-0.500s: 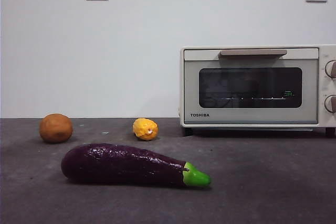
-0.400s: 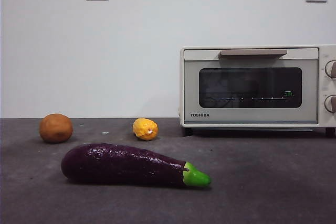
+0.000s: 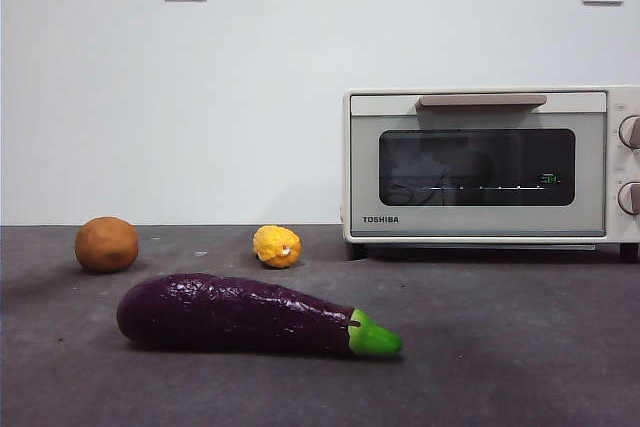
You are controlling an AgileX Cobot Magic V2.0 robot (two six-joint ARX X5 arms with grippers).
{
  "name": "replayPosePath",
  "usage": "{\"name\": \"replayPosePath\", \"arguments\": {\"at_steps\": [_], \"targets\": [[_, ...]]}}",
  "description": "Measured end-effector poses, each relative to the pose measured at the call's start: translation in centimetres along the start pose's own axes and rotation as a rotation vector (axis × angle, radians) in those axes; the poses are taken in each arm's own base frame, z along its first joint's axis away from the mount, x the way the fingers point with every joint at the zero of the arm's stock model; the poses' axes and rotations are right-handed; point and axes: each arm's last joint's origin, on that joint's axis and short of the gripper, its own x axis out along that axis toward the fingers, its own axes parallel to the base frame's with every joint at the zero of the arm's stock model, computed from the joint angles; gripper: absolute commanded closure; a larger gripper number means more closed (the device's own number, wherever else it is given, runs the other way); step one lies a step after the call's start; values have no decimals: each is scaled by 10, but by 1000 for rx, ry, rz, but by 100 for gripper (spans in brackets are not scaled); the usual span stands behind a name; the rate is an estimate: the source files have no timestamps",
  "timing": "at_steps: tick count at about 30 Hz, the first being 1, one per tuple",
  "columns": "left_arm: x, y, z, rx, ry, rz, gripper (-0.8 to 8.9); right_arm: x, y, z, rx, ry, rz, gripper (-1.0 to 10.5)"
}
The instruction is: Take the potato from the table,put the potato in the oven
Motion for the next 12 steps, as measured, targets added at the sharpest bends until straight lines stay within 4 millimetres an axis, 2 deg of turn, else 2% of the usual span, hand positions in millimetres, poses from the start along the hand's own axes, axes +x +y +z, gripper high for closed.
{"name": "replayPosePath", "arguments": {"at_steps": [6, 12], "targets": [[40, 4, 0, -125, 139, -122, 818, 6, 7, 15, -7, 153, -75, 946], [88, 8, -9, -250, 299, -236, 818, 16, 7, 15, -5, 365, -176, 946]]}}
